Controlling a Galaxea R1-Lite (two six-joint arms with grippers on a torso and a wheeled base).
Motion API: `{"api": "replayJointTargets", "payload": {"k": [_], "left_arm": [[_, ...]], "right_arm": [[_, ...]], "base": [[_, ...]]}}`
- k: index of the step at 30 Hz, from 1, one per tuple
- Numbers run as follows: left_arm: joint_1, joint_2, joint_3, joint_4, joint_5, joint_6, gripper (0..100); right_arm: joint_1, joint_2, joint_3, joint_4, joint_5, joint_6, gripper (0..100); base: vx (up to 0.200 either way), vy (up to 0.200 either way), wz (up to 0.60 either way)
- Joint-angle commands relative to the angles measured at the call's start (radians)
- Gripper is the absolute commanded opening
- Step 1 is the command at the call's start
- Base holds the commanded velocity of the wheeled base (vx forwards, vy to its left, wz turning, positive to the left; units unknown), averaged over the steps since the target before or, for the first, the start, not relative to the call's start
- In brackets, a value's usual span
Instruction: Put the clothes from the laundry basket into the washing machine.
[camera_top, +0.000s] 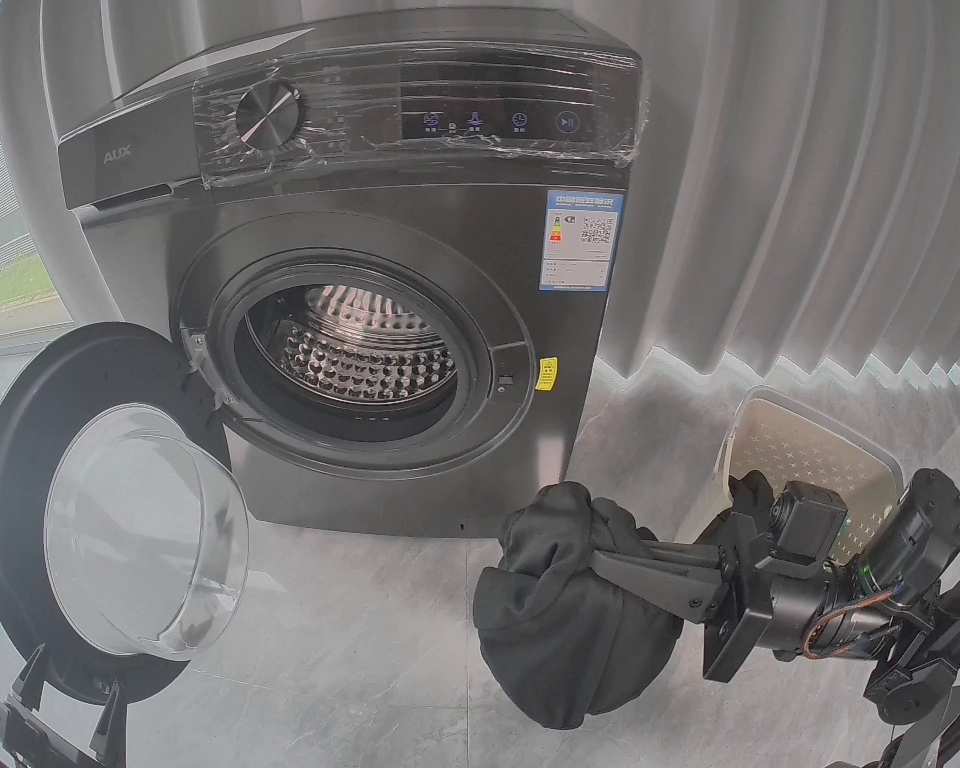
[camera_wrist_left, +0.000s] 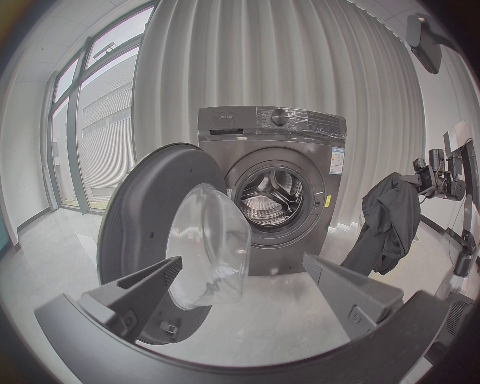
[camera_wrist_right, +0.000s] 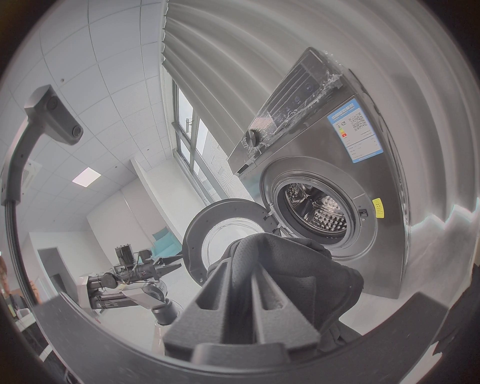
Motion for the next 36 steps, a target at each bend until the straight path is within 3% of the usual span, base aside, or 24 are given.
{"api": "replayJointTargets", "payload": {"k": [1,4,7,21,30,36], "left_arm": [[-0.001,-0.018,0.018,0.0,0.0,0.001,100],[0.001,-0.018,0.018,0.0,0.0,-0.003,100],[-0.001,-0.018,0.018,-0.001,0.0,-0.005,100],[-0.001,-0.018,0.018,-0.001,0.0,-0.005,100],[0.001,-0.018,0.018,0.0,-0.001,-0.002,100],[0.001,-0.018,0.018,-0.001,-0.001,-0.003,100]], "right_arm": [[0.006,0.022,0.007,0.0,-0.058,-0.027,0],[0.017,0.063,-0.004,0.0,-0.157,-0.032,0],[0.026,0.08,-0.016,0.0,-0.193,-0.046,0],[0.019,0.079,-0.018,0.0,-0.199,-0.066,0],[0.017,0.08,-0.026,0.0,-0.197,-0.066,0],[0.02,0.085,-0.026,0.0,-0.197,-0.066,0]], "base": [[0.0,0.0,0.0],[0.0,0.0,0.0],[0.0,0.0,0.0],[0.0,0.0,0.0],[0.0,0.2,0.0],[0.0,0.0,0.0]]}}
